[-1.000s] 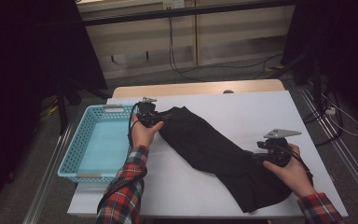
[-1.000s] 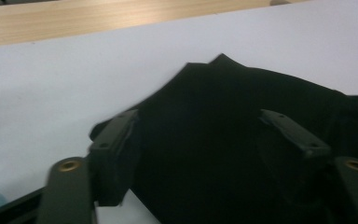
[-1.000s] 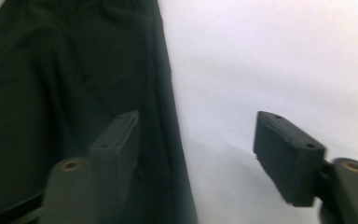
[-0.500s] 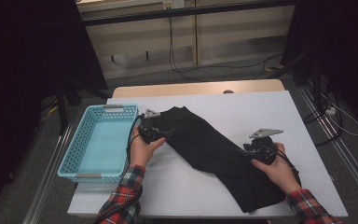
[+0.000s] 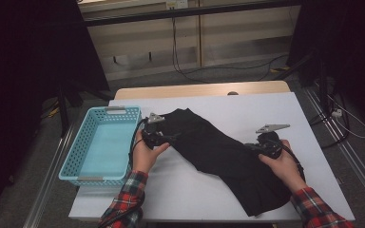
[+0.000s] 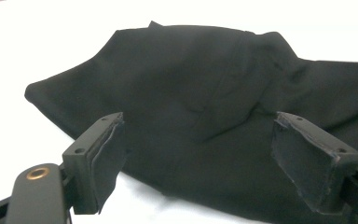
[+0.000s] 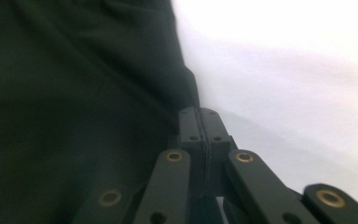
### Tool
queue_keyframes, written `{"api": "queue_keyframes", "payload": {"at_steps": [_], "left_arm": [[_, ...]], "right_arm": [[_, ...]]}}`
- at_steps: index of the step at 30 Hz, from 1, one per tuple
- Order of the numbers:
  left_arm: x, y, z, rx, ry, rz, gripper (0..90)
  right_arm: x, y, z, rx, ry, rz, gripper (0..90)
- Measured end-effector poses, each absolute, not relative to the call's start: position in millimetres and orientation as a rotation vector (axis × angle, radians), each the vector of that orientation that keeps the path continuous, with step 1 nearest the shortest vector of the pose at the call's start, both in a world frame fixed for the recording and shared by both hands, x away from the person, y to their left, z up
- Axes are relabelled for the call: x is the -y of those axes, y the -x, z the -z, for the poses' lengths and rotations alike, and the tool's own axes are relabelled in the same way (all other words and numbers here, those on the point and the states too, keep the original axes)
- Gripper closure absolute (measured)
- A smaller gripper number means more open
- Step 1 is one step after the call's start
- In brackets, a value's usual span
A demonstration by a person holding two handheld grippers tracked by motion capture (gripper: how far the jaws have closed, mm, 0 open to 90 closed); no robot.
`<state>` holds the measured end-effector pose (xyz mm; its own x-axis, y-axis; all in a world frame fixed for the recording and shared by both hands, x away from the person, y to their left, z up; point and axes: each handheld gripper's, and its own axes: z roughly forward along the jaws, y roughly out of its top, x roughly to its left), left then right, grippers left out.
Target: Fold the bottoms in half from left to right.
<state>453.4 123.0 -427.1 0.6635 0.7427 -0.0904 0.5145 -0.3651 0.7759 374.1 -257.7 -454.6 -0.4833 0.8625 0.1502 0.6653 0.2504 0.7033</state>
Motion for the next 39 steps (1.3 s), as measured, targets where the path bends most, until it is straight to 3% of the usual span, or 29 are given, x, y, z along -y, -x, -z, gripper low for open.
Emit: {"api": "queue_keyframes", "payload": {"at_steps": [10,11,14,15,18,21,33,39], "left_arm": [[-119,-453,428,-0.948,-2.052,-0.334,18.8],[-119,-453,428,-0.948,-2.052,-0.332,18.7],[-121,-453,429,-0.946,-2.056,-0.336,18.4],[-121,-453,429,-0.947,-2.056,-0.336,18.4],[-123,-453,428,-0.948,-2.054,-0.34,18.3],[-123,-453,428,-0.947,-2.052,-0.341,18.2],[-116,-451,426,-0.903,-2.068,-0.346,16.0],[-116,-450,425,-0.909,-2.058,-0.35,14.2]], "right_arm": [[269,-406,458,-2.158,-1.447,-1.026,87.8],[271,-406,459,-2.155,-1.465,-1.04,79.3],[273,-400,455,-2.162,-1.468,-1.014,68.8],[274,-396,453,-2.149,-1.466,-1.016,61.4],[280,-379,442,-2.138,-1.448,-1.023,52.2],[284,-363,434,-2.121,-1.441,-1.056,48.9],[308,-312,441,-2.137,-1.495,-0.97,53.8],[317,-297,442,-2.149,-1.522,-0.947,63.1]]}}
